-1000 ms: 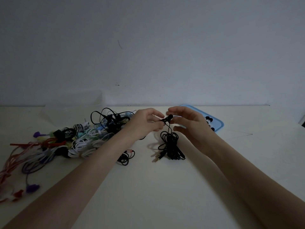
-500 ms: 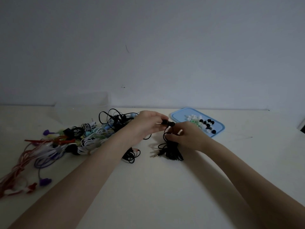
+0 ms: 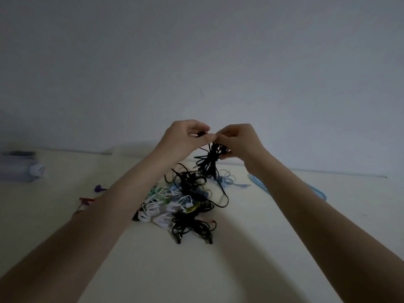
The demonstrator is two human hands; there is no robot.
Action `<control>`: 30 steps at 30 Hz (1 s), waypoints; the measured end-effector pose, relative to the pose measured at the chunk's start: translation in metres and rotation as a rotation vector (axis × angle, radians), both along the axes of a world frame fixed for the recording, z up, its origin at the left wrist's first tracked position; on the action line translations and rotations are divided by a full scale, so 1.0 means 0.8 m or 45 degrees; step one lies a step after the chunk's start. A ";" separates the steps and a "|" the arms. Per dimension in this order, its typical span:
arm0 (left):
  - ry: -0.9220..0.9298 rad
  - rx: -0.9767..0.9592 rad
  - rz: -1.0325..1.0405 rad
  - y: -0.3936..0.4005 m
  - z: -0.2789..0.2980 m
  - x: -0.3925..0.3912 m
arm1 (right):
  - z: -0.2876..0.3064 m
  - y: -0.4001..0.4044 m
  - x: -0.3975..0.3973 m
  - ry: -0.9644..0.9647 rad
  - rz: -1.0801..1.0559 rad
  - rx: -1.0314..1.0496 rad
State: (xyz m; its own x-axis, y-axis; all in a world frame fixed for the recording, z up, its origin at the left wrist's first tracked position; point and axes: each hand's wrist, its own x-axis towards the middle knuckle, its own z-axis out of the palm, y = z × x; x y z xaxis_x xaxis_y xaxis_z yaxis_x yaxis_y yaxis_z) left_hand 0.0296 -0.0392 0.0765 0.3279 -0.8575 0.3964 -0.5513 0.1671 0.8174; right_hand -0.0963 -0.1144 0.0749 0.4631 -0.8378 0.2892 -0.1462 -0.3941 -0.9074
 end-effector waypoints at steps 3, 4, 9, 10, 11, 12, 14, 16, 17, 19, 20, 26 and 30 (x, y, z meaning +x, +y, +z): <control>-0.026 -0.062 0.195 0.014 0.017 0.055 | 0.018 -0.001 0.068 -0.198 0.009 0.098; -0.039 -0.077 0.263 0.021 0.019 0.071 | 0.020 -0.002 0.088 -0.256 0.009 0.147; -0.123 0.100 0.412 0.051 -0.005 0.120 | -0.007 -0.012 0.170 -0.303 0.001 0.444; -0.151 0.140 0.407 0.053 -0.012 0.122 | -0.016 -0.016 0.180 -0.207 -0.012 0.462; -0.169 0.171 0.394 0.054 -0.018 0.124 | -0.023 -0.020 0.187 -0.062 -0.016 0.429; -0.181 0.191 0.371 0.055 -0.022 0.123 | -0.027 -0.023 0.189 0.080 -0.006 0.370; -0.200 0.206 0.319 0.052 -0.027 0.119 | -0.024 -0.027 0.181 0.228 0.011 0.246; -0.229 0.210 0.256 0.046 -0.030 0.111 | -0.012 -0.030 0.157 0.280 0.002 0.118; -0.240 0.215 0.209 0.042 -0.032 0.106 | -0.006 -0.030 0.141 0.277 -0.001 0.051; -0.265 0.246 0.058 0.038 -0.037 0.093 | -0.002 -0.024 0.104 0.307 0.081 -0.061; -0.291 0.283 -0.029 0.036 -0.041 0.086 | -0.003 -0.018 0.086 0.395 0.171 -0.093; -0.683 0.473 -0.172 0.032 -0.063 0.042 | -0.048 0.016 0.026 1.326 0.366 -0.509; -0.666 0.454 -0.127 0.038 -0.059 0.028 | -0.058 0.025 0.017 1.198 0.327 -0.500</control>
